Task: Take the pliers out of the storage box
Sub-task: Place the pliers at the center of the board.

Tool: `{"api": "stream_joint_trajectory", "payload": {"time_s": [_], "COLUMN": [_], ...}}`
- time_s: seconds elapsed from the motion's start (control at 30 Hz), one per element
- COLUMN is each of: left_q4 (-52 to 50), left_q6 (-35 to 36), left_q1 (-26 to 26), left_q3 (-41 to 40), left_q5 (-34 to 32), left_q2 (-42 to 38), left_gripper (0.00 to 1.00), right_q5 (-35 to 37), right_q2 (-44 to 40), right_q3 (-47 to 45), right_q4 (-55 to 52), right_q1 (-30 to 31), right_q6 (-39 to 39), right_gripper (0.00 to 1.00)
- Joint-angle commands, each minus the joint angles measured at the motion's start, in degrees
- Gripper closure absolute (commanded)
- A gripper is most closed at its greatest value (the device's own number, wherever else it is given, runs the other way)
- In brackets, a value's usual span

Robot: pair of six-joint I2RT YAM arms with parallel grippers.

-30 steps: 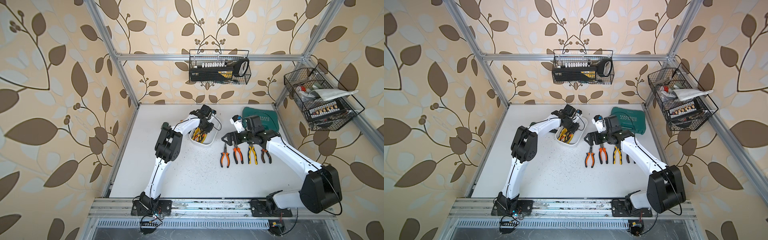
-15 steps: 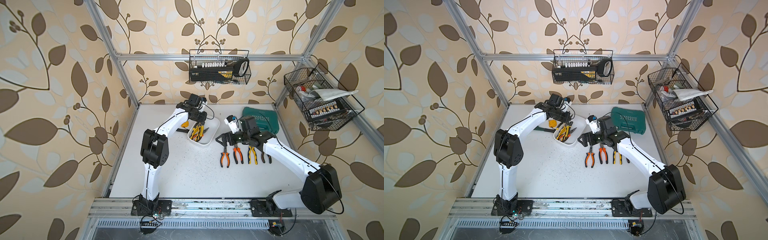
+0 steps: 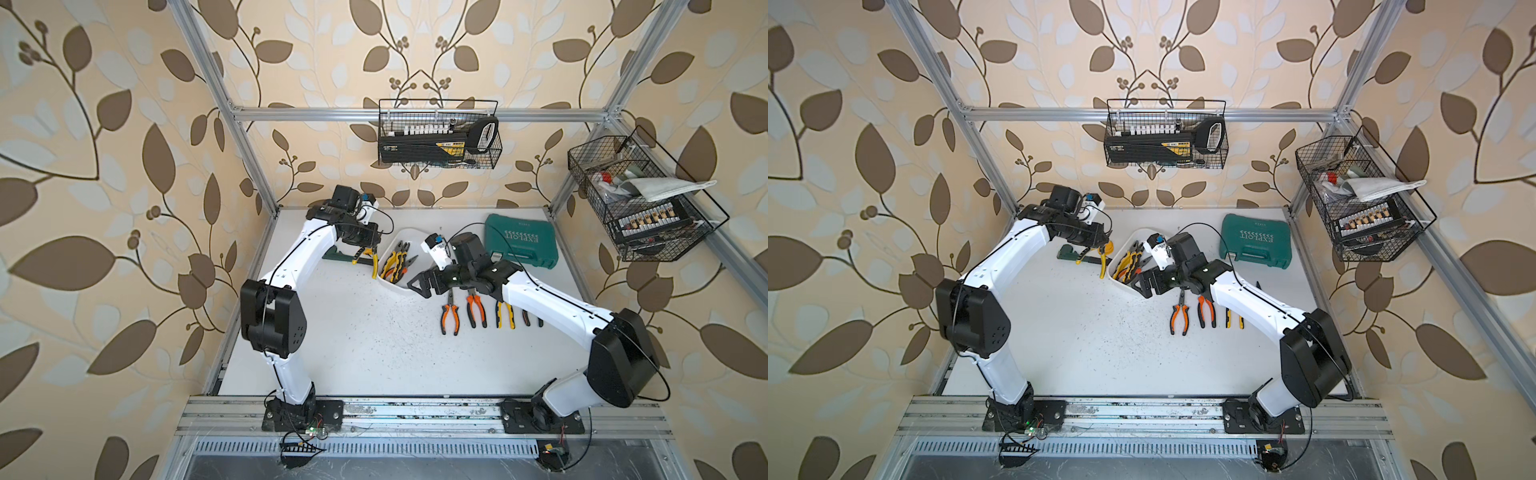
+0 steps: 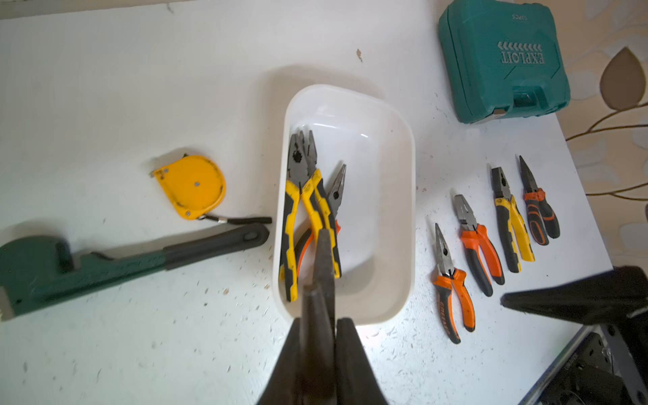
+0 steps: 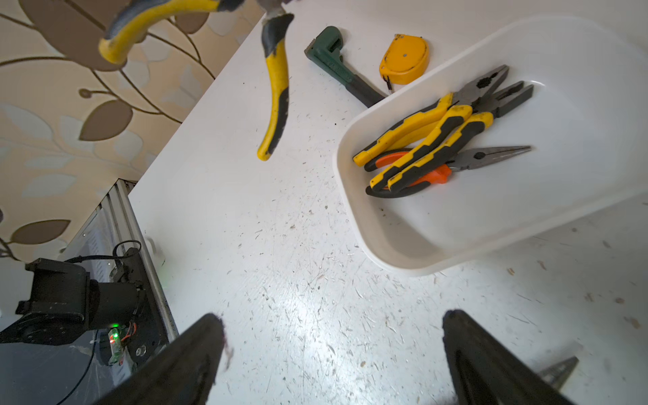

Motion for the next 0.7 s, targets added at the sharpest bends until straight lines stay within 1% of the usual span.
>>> {"api": "stream_joint_trajectory", "payload": {"time_s": [0.0,0.1,0.17,0.23,0.33,0.4,0.43,0.53,0.67], "left_q4": [2.61,6.67,10.23,12.59,15.49,18.08,18.68,18.96,21.73], "left_q6": [2.49,3.89,4.28,4.42,4.67,3.82,3.26,2.46,1.87], "left_q1": [1.43,4.20,5.70,6.53,6.84,6.88,6.85,6.93,6.93], "left_q3": [-8.02,-16.47,-21.34,-23.93,-25.15,-25.71,-25.64,-25.13,-27.16], "left_q5": [0.98,3.80,5.07,5.95,6.10,4.58,3.48,1.39,0.74], "left_q2": [-7.06,-10.29,-11.00,-10.40,-8.12,-6.58,-5.56,-2.76,-1.12], "left_gripper": [1.00,1.00,1.00,1.00,1.00,1.00,1.00,1.00,1.00], "right_q5": [0.39,0.21,0.30,0.52,0.98,1.27,1.47,2.31,3.38], "right_q2": [3.01,5.27,6.50,7.41,8.42,9.07,9.42,10.32,10.66], "right_q3": [3.37,5.30,6.42,7.51,8.55,9.17,9.33,9.31,8.39], "right_q4": [1.37,1.37,1.22,0.73,0.23,-0.32,-0.65,-0.82,2.52], "right_q1": [1.98,3.29,4.23,4.97,5.62,5.60,6.83,7.67,8.41], "right_q6": [0.58,0.58,0.56,0.58,0.42,0.20,-0.02,-0.67,0.45], "right_gripper": [0.00,0.00,0.00,0.00,0.00,0.00,0.00,0.00,0.00]}}
